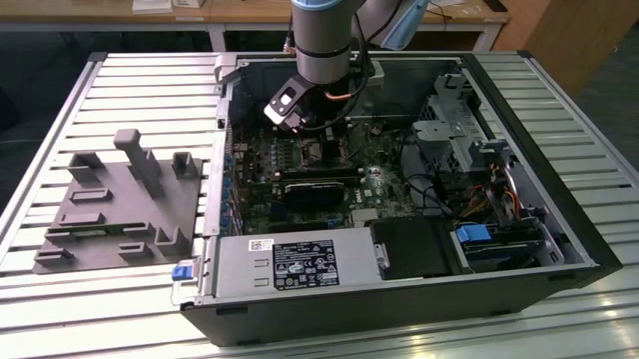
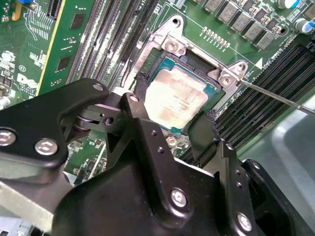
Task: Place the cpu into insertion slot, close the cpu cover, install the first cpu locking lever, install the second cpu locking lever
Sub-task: 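Place the cpu into insertion slot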
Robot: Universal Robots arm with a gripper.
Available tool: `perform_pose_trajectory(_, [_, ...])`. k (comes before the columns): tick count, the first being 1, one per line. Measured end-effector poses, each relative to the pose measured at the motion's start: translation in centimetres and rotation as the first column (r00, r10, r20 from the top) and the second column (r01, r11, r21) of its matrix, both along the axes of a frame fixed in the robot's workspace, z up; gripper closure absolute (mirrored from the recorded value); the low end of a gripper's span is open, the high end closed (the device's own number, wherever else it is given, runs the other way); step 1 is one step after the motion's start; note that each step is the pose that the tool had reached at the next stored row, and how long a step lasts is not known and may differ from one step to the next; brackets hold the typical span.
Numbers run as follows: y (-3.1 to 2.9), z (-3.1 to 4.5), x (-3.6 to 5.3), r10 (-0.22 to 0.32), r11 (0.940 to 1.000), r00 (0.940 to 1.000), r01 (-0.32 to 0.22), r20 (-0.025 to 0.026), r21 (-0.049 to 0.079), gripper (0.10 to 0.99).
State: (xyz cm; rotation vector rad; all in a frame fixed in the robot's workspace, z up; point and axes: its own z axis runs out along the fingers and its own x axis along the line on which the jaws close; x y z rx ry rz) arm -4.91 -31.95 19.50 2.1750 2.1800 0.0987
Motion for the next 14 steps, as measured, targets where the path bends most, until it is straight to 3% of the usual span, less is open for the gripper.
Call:
perform_pose_trajectory(5, [0.01,0.12,0.00,0.000,1.0000,1.0000,0.000,-0.0001,-0.001,0.475])
perform_pose_trajectory(14, [0.01,1.41,0.00,0.000,1.0000,1.0000,0.000,0.0001,-0.001,0.475])
